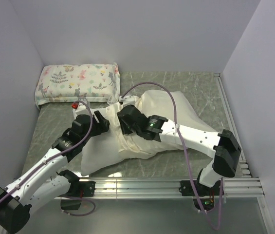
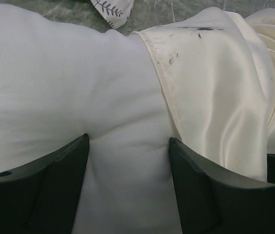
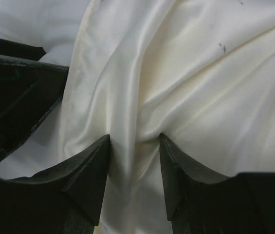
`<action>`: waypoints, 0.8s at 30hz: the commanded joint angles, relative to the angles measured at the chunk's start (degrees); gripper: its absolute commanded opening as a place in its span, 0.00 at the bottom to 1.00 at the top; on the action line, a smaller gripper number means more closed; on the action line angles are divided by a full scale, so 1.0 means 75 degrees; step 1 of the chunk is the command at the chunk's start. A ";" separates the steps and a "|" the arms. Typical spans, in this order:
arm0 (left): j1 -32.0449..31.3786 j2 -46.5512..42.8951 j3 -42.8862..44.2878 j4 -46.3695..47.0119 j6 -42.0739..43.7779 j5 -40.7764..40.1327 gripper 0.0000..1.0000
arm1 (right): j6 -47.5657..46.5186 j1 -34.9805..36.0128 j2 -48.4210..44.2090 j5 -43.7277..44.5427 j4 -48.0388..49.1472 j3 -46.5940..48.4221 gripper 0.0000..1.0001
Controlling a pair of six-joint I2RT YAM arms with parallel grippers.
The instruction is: Remove the pillowcase from the pillow
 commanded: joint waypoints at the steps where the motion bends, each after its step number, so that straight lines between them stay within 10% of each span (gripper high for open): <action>1: -0.0029 0.0191 -0.0214 -0.0149 -0.0001 0.0559 0.68 | 0.0173 -0.0069 0.0278 0.0470 -0.0221 0.0316 0.37; 2: -0.0018 0.0191 -0.0237 -0.0149 0.0010 0.0559 0.67 | 0.0243 -0.0116 0.0256 0.0564 -0.0221 0.0258 0.14; 4: 0.0029 0.0202 -0.0249 -0.0149 0.0045 0.0548 0.65 | 0.0442 -0.0442 -0.0140 0.0577 -0.0104 -0.0173 0.00; 12: 0.0228 0.0261 -0.0308 -0.0044 0.0163 0.0828 0.65 | 0.1146 -0.2248 -0.2404 -0.0920 0.1583 -0.2601 0.00; 16: 0.0228 0.0156 -0.0156 0.0389 0.0502 0.1788 0.93 | 0.1228 -0.2437 -0.2219 -0.1719 0.1981 -0.2918 0.00; 24: -0.0040 0.1056 0.0547 0.0448 0.1099 0.2798 0.99 | 0.1358 -0.2425 -0.1749 -0.2305 0.2346 -0.2872 0.00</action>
